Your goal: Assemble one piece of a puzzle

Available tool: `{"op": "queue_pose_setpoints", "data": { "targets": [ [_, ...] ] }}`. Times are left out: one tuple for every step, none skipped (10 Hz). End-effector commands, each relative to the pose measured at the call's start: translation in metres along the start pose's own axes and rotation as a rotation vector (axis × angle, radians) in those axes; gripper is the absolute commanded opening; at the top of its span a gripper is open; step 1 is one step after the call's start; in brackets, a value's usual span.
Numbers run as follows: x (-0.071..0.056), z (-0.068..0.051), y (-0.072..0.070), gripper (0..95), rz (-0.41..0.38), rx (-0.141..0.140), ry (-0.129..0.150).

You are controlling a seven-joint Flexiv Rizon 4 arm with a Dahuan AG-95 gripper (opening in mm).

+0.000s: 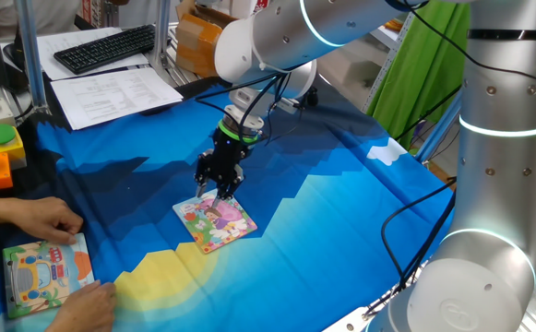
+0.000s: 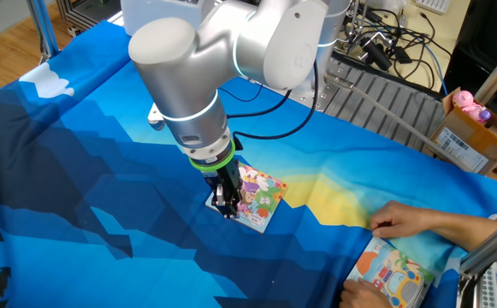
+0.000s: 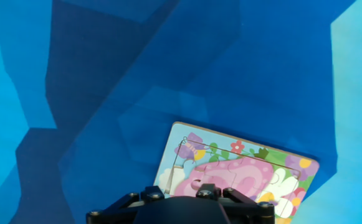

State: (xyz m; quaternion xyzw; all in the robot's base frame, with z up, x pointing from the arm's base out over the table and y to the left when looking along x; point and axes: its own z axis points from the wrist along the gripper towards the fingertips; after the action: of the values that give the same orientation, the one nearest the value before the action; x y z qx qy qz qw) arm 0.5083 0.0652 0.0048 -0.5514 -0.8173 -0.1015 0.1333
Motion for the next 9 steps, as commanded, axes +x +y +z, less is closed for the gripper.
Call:
{"op": "queue_pose_setpoints", "data": {
  "targets": [
    [0.0002, 0.0007, 0.0007, 38.0, 0.003, -0.002, -0.001],
    [0.0003, 0.0009, 0.001, 38.0, 0.005, -0.003, -0.001],
    [0.0008, 0.0002, 0.0017, 38.0, 0.006, -0.002, -0.001],
    [0.001, -0.0001, 0.002, 38.0, 0.008, -0.002, -0.001],
    [0.001, 0.0003, 0.0023, 38.0, 0.008, -0.002, -0.002],
    [0.0009, 0.0006, 0.0026, 38.0, 0.012, -0.003, -0.002],
    [0.0008, 0.0011, 0.0029, 38.0, 0.008, -0.002, -0.002],
    [0.0007, 0.0009, 0.0031, 38.0, 0.009, -0.002, -0.003],
    [0.0007, 0.0008, 0.0031, 38.0, 0.009, -0.001, -0.003]
  ]
}}
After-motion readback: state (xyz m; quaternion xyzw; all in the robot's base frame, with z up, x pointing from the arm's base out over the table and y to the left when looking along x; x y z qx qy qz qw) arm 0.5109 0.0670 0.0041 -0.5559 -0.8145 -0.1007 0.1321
